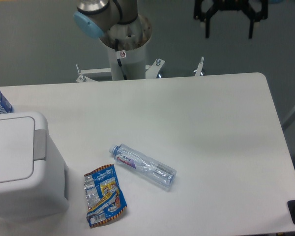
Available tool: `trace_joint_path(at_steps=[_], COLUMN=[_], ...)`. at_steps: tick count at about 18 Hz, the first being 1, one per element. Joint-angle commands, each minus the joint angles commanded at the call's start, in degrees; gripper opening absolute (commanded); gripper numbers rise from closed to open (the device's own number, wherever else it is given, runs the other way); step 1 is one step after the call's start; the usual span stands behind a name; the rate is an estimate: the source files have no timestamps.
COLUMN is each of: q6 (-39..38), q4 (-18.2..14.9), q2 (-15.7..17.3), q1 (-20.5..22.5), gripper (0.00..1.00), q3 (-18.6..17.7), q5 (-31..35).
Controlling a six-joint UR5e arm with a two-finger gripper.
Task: Open the trash can
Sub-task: 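Lower the open gripper and move it toward the trash can lid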
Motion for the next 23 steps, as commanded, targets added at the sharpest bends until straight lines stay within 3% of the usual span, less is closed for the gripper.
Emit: trace_joint_path(at_steps=[2,7,14,18,23], q6=[-4.1,-15.8,-29.5,-34.7,-35.3], q4=[2.2,3.2,13.4,14.0,14.0], q2=[-0.7,-2.8,-9.7,-13.2,-14.2], q1=[-2.7,-9.1,-19.5,-23.3,-27.1], gripper=[1.0,1.0,1.0,1.0,1.0], q3=[0.1,0.5,1.7,4.2,3.8], q5=[0.1,-0.2,-0.7,-0.6,-0.6])
